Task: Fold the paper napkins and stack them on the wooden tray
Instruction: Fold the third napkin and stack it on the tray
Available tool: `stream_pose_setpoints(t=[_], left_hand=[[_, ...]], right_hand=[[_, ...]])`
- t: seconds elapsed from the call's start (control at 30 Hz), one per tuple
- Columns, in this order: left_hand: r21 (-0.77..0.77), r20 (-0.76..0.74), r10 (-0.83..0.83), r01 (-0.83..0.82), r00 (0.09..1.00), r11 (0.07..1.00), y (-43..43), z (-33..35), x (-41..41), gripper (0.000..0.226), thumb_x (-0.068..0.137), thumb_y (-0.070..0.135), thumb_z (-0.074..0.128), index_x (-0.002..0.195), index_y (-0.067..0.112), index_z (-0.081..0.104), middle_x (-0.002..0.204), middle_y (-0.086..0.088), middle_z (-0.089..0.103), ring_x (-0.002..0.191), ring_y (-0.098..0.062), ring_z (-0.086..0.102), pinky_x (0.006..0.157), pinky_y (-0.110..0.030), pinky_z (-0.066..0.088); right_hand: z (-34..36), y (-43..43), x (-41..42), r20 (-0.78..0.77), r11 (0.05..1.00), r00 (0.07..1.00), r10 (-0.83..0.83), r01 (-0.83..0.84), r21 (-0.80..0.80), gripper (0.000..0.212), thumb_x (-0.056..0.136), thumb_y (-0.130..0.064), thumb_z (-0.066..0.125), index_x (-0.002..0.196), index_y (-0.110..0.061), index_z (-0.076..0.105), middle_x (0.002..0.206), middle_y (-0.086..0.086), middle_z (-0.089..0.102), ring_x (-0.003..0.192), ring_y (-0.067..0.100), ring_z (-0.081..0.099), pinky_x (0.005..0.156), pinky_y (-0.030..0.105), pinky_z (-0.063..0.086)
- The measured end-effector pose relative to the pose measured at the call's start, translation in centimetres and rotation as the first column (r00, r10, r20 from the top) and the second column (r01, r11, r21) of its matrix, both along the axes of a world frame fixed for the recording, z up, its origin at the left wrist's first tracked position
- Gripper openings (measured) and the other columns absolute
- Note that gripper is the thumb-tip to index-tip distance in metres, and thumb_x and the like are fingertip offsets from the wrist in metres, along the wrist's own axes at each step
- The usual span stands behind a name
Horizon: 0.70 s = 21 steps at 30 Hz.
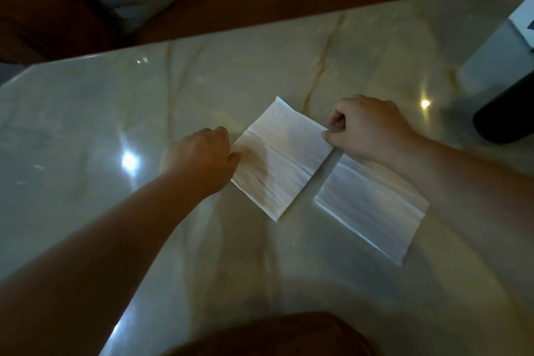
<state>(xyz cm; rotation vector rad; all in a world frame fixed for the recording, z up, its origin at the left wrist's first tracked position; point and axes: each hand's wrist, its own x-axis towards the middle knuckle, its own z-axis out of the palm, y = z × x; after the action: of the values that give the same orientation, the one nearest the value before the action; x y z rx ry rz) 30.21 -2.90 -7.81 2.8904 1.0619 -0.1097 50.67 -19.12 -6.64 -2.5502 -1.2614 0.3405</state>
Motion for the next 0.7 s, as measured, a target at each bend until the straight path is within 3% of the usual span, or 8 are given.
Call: stream_pose_setpoints(t=[0.13, 0.27, 0.4, 0.5, 0.6, 0.7], left_hand=[[-0.094, -0.04, 0.01, -0.014, 0.999, 0.995, -0.6, 0.0, -0.3, 0.021, 0.087, 0.039, 0.044, 0.081, 0.022, 0.054, 0.077, -0.002, 0.061, 0.067, -0.023, 0.054, 0.058, -0.032, 0.043], [-0.156, 0.029, -0.008, 0.012, 1.0, 0.988, -2.4, 0.8, -1.8, 0.018, 0.082, 0.041, 0.05, 0.074, 0.027, 0.058, 0.072, 0.004, 0.062, 0.063, -0.019, 0.056, 0.055, -0.029, 0.043], [-0.167, -0.054, -0.089, 0.079, 0.995, 0.983, -4.6, 1.4, -3.7, 0.037, 0.079, 0.058, 0.044, 0.061, 0.027, 0.051, 0.06, 0.009, 0.057, 0.054, -0.013, 0.053, 0.05, -0.026, 0.039], [-0.167, 0.018, -0.099, 0.101, 0.995, 0.981, -4.3, 1.8, -4.1, 0.04, 0.074, 0.063, 0.036, 0.058, 0.028, 0.045, 0.057, 0.011, 0.053, 0.055, -0.014, 0.055, 0.05, -0.025, 0.038], [-0.091, 0.298, -0.098, 0.13, 0.95, 0.987, -2.3, 2.2, -3.2, 0.023, 0.077, 0.044, 0.058, 0.086, 0.024, 0.057, 0.091, -0.003, 0.062, 0.086, -0.027, 0.06, 0.066, -0.034, 0.045], [-0.131, 0.276, -0.134, 0.175, 0.952, 0.976, -0.3, 2.6, -1.6, 0.064, 0.075, 0.035, 0.071, 0.128, 0.016, 0.043, 0.128, -0.01, 0.053, 0.119, -0.03, 0.047, 0.094, -0.042, 0.041]], right_hand=[[0.0, 0.8, 0.3, -0.021, 1.0, 0.999, 0.025, -0.026, -0.011, 0.014, 0.074, -0.027, 0.068, 0.066, -0.029, 0.057, 0.075, -0.01, 0.052, 0.091, 0.025, 0.062, 0.084, 0.039, 0.044], [0.2, 1.9, 0.7, -0.083, 0.99, 0.988, 0.134, -0.129, 0.063, 0.004, 0.076, -0.019, 0.068, 0.074, -0.017, 0.066, 0.077, -0.002, 0.064, 0.083, 0.022, 0.063, 0.068, 0.03, 0.044], [0.2, 3.1, 0.1, -0.073, 0.966, 0.97, 0.233, -0.222, 0.137, 0.002, 0.076, -0.018, 0.068, 0.076, -0.016, 0.067, 0.08, 0.001, 0.07, 0.078, 0.018, 0.063, 0.064, 0.027, 0.041], [0.1, 3.5, -0.5, -0.046, 0.945, 0.954, 0.297, -0.287, 0.159, 0.003, 0.076, -0.016, 0.067, 0.079, -0.014, 0.067, 0.075, -0.003, 0.065, 0.074, 0.017, 0.062, 0.06, 0.023, 0.035], [0.4, 3.6, -1.2, -0.019, 0.919, 0.938, 0.346, -0.334, 0.21, 0.002, 0.076, -0.013, 0.066, 0.078, -0.013, 0.067, 0.071, -0.004, 0.063, 0.069, 0.015, 0.059, 0.055, 0.018, 0.032], [1.3, 3.2, -2.4, 0.025, 0.883, 0.923, 0.384, -0.375, 0.282, 0.002, 0.076, -0.012, 0.067, 0.078, -0.011, 0.068, 0.073, 0.001, 0.069, 0.068, 0.017, 0.061, 0.057, 0.019, 0.034]])
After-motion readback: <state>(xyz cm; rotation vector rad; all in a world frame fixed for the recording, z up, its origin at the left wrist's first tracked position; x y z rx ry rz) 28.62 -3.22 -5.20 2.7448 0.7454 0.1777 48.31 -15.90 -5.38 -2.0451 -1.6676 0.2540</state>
